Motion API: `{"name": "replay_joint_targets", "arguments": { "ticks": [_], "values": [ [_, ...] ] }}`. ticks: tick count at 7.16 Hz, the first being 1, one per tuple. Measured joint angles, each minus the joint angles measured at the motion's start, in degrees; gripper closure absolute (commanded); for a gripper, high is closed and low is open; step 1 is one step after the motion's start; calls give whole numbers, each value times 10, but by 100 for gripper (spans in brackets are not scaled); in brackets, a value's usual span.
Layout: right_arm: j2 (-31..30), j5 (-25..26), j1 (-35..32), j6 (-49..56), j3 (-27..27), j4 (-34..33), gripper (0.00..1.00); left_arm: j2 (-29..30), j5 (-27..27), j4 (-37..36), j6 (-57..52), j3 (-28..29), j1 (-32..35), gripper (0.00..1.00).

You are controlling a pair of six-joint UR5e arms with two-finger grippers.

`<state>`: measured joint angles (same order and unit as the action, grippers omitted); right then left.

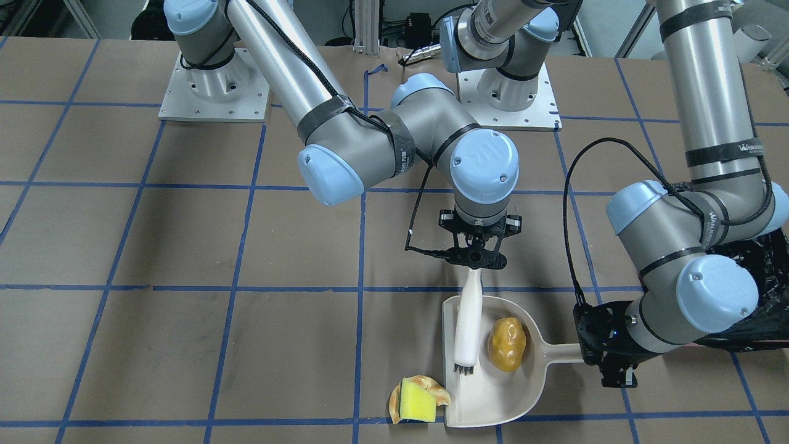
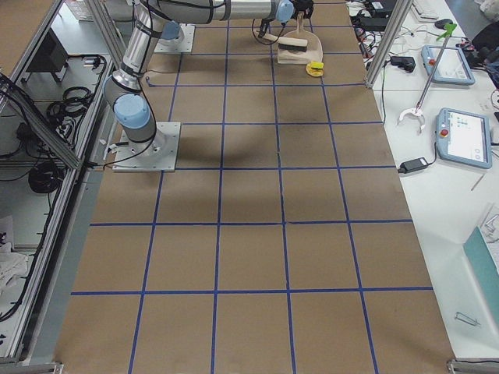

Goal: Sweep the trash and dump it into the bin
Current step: 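Move the brush with the right gripper back behind the yellow sponge and peel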

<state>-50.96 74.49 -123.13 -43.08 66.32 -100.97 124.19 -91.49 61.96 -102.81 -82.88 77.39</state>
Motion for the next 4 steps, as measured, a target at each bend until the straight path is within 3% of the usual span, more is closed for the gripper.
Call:
{"name": "replay_joint_targets", "arguments": {
  "ticks": [4],
  "values": [
    [-35,110,57,105,-1,125,98,0,0,0,1,0,0,99]
  ]
}}
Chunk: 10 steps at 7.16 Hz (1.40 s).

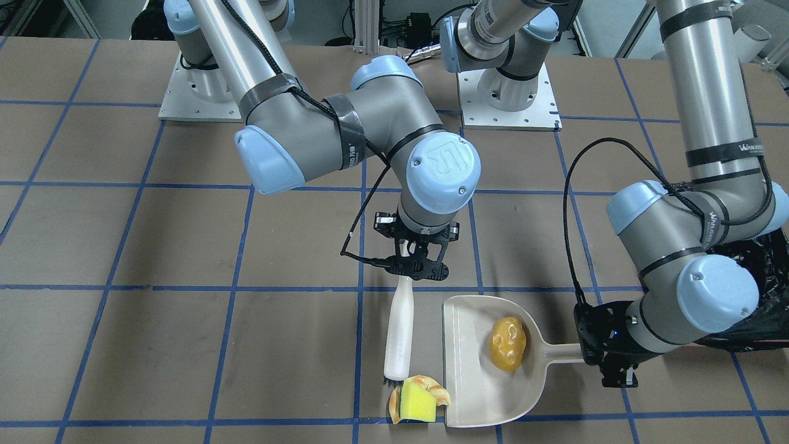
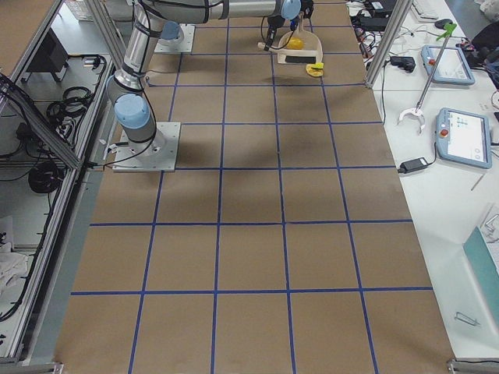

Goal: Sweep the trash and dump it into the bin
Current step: 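Move the brush with the right gripper back behind the yellow sponge and peel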

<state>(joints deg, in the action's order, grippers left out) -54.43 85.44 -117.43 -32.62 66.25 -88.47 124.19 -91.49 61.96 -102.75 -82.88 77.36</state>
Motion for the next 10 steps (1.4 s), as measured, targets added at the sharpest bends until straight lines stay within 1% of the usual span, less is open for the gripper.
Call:
{"name": "replay_joint_targets", "arguments": {
  "ticks": [3,5,7,10],
  "values": [
    [4,66,32,133,-11,28,98,0,0,0,0,0,1,99],
    [27,95,52,185,-39,40,98,0,0,0,0,0,1,99],
    [52,106,58,230,-63,44,98,-1,0,0,1,0,1,99],
    [69,106,59,255,-70,51,99,-1,0,0,2,0,2,99]
  ]
}}
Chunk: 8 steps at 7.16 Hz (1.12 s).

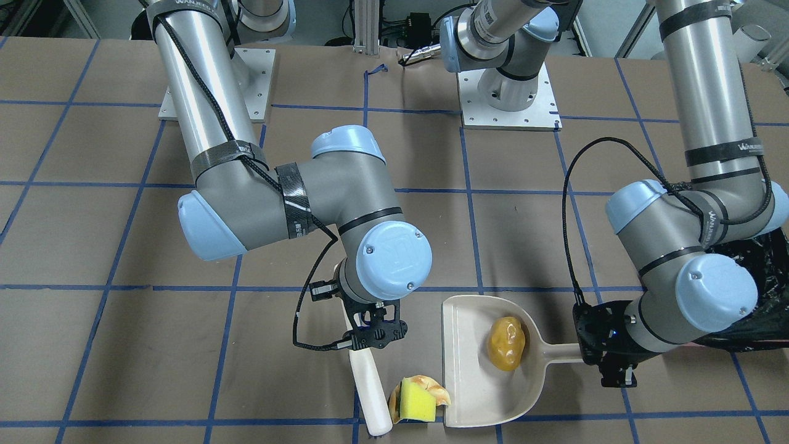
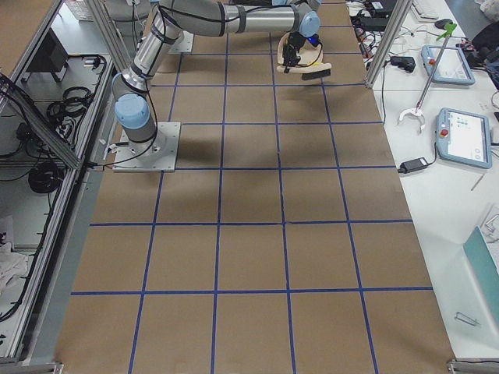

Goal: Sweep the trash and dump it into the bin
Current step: 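Move the brush with the right gripper back behind the yellow sponge and peel, then sweep the sponge and peel into the dustpan with the right gripper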

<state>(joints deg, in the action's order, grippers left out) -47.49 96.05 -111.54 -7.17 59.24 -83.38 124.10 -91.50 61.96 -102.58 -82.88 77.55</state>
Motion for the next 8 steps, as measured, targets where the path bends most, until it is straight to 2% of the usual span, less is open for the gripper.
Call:
{"name": "replay_joint_targets", "arguments": {
  "ticks": [4,8],
  "values": [
    [23,-14,-1,-11,-24,-4,100,-1,0,0,1,0,1,99],
    [32,-29,-10,-40,-25,-12,100,-1,0,0,2,0,1,99]
  ]
}}
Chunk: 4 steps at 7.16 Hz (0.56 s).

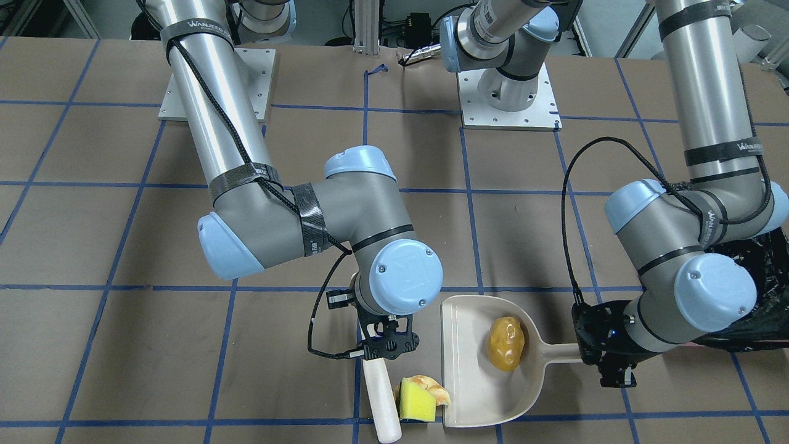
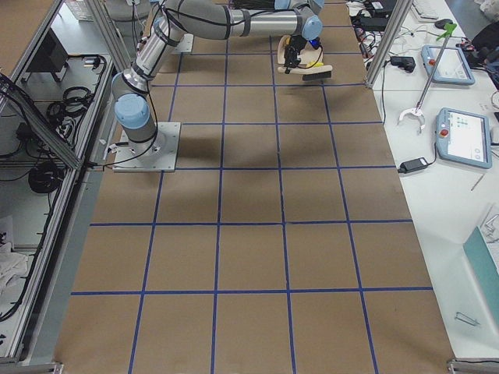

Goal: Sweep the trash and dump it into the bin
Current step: 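Sweep the sponge and peel into the dustpan with the right gripper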

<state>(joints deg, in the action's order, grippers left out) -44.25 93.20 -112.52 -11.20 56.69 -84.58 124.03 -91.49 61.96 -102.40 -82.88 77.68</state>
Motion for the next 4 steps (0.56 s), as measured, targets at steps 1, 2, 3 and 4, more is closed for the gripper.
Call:
{"name": "replay_joint_targets", "arguments": {
  "ticks": [1,2,3,4],
  "values": [
    [1,-3,-7,-10,0,-2,100,0,0,0,0,0,0,99],
    [1,-10,-14,-21,0,-2,100,0,0,0,0,0,0,99],
    [2,-17,-19,-30,0,-2,100,0,0,0,0,0,0,99],
    [3,-21,-24,-39,0,-2,100,0,0,0,0,0,0,99]
  ]
}}
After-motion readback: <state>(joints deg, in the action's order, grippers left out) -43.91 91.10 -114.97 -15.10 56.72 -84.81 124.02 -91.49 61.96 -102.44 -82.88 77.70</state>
